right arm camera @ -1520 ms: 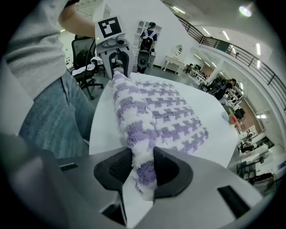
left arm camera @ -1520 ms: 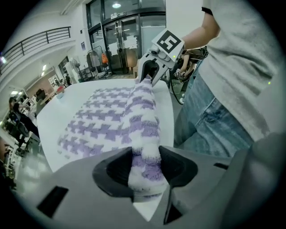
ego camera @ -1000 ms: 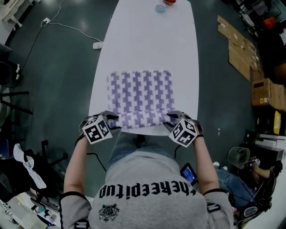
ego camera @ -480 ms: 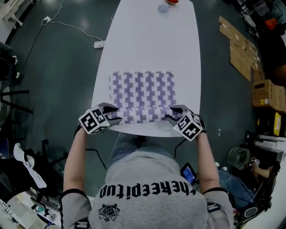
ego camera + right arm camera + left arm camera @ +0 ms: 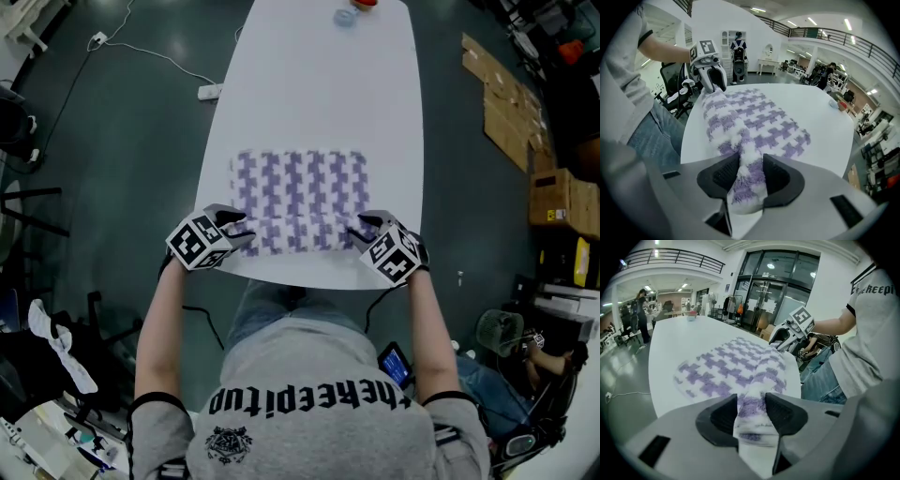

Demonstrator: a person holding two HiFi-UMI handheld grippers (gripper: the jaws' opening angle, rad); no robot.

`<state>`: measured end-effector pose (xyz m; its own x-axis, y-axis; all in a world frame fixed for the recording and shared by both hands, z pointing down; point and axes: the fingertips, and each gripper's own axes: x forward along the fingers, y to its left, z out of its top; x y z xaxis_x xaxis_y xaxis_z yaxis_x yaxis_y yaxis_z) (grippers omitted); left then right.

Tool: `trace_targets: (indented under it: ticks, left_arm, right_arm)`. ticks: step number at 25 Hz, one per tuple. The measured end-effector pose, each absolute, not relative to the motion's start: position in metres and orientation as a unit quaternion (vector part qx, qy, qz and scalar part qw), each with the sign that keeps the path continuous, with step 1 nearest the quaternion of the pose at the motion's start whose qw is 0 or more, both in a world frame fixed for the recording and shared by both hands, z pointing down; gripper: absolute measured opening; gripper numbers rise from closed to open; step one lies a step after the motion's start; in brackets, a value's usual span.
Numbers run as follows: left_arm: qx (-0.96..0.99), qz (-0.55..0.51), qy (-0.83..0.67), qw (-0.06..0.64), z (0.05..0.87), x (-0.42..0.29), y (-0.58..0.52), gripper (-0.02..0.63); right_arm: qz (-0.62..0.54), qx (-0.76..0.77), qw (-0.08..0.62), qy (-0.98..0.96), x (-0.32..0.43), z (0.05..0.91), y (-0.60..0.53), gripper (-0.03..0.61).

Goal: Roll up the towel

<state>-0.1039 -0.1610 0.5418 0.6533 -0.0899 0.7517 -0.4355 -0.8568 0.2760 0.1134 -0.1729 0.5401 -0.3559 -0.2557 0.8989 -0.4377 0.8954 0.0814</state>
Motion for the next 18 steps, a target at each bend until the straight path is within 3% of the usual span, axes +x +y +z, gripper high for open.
trace_targets:
  ticks: [12, 18]
  left_arm:
    - [0.869, 0.403, -0.174, 0.229, 0.555, -0.101, -0.170, 0.190]
    - [0.883, 0.395, -0.172, 0.188, 0.535, -0.101, -0.165, 0.191]
  right_arm:
    - [0.095, 0.220, 0.532, -0.812, 0.115, 0.555, -0.180, 0.155]
    - [0.084, 0.229, 0.512, -0.823, 0.114, 0.539, -0.177, 0.155]
